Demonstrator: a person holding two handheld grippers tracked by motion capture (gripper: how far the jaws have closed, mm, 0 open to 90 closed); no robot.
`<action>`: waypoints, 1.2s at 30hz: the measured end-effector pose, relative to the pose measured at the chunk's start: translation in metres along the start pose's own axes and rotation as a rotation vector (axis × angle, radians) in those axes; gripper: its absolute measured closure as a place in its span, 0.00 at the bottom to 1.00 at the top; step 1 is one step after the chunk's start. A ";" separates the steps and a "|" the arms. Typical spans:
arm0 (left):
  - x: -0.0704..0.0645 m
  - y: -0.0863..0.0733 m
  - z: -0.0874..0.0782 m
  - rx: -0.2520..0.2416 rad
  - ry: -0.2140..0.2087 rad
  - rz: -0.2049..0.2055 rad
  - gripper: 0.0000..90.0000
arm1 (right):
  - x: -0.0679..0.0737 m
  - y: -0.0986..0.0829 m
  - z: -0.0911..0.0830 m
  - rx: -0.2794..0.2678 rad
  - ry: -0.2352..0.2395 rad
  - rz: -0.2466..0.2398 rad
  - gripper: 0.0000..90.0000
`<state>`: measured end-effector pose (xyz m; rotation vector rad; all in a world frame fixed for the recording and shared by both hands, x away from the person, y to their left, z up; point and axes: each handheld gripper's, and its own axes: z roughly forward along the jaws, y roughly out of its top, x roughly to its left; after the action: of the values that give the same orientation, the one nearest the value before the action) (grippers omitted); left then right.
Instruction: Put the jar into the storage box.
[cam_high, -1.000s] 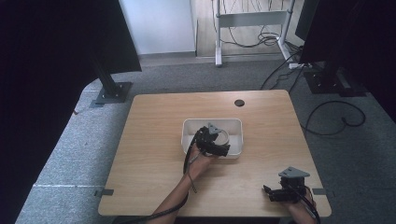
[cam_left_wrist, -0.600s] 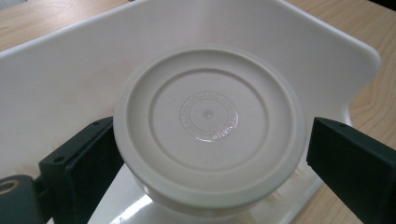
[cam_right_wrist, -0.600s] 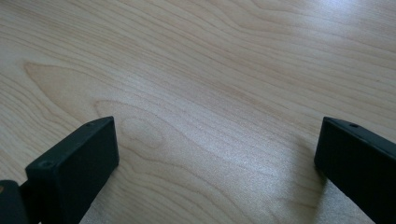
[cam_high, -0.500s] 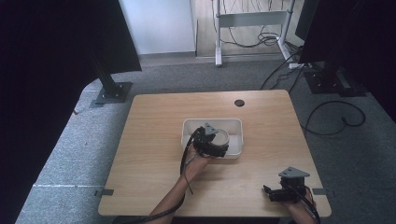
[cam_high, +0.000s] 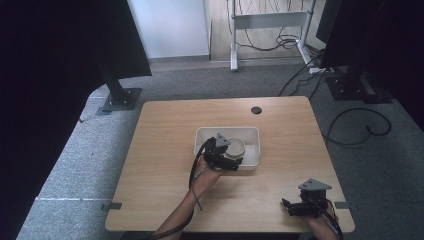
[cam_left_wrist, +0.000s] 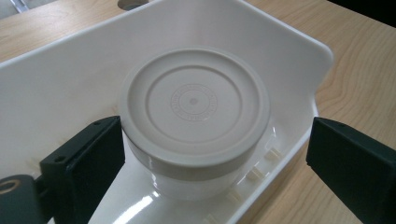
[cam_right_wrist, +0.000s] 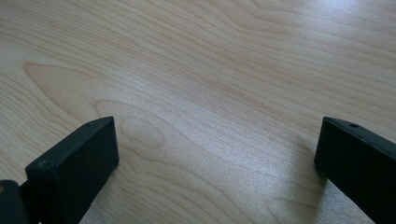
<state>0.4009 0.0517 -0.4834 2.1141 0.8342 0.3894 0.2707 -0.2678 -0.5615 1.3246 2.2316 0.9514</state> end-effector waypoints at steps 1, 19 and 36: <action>-0.001 0.000 -0.002 -0.002 -0.005 0.005 0.05 | 0.000 0.000 0.000 0.000 0.000 0.000 0.00; -0.001 -0.007 -0.016 -0.010 -0.028 0.014 0.05 | 0.000 0.000 0.000 0.000 0.000 0.000 0.00; 0.001 -0.021 -0.030 -0.017 -0.045 0.036 0.06 | 0.000 0.000 0.000 0.000 0.000 0.000 0.00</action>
<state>0.3767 0.0787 -0.4810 2.1173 0.7657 0.3653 0.2707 -0.2678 -0.5615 1.3241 2.2317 0.9509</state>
